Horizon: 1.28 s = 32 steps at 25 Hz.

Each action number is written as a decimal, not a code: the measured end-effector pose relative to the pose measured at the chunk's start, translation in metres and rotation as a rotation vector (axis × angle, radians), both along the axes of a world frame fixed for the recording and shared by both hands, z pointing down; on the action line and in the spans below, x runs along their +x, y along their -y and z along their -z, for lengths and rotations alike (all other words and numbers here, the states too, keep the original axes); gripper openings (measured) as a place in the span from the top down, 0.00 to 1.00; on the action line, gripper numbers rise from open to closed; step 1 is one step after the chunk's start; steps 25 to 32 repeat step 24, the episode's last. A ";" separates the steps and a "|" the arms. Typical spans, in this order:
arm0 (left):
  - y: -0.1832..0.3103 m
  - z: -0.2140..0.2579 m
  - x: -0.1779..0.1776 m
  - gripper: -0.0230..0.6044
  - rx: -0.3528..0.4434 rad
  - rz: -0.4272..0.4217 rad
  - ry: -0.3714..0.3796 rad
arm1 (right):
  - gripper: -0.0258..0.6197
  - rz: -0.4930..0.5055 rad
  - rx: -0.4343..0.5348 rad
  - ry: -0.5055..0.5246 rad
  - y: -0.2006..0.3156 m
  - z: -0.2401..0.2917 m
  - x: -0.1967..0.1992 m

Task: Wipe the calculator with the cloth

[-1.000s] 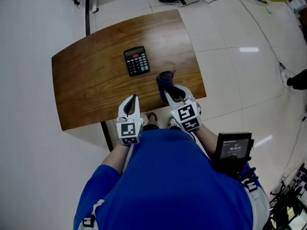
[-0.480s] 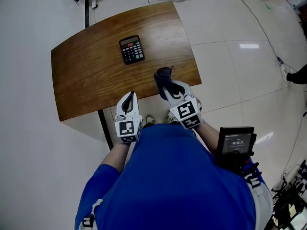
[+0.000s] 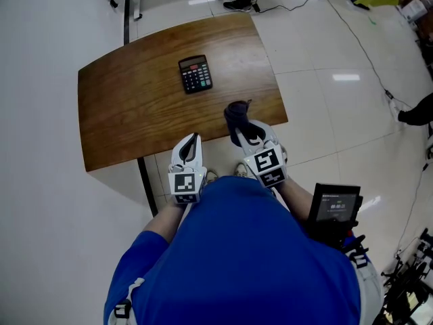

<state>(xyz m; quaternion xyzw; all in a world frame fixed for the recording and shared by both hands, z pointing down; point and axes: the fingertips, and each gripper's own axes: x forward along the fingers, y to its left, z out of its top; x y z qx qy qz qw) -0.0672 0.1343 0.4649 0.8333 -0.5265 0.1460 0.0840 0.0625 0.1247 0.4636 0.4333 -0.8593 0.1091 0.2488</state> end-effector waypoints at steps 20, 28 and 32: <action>-0.030 0.013 -0.011 0.95 0.020 -0.024 -0.009 | 0.82 -0.017 0.029 -0.001 -0.036 0.007 -0.020; -0.026 0.013 -0.010 0.95 0.014 -0.022 -0.007 | 0.82 -0.014 0.030 -0.003 -0.033 0.006 -0.019; -0.026 0.013 -0.010 0.95 0.014 -0.022 -0.007 | 0.82 -0.014 0.030 -0.003 -0.033 0.006 -0.019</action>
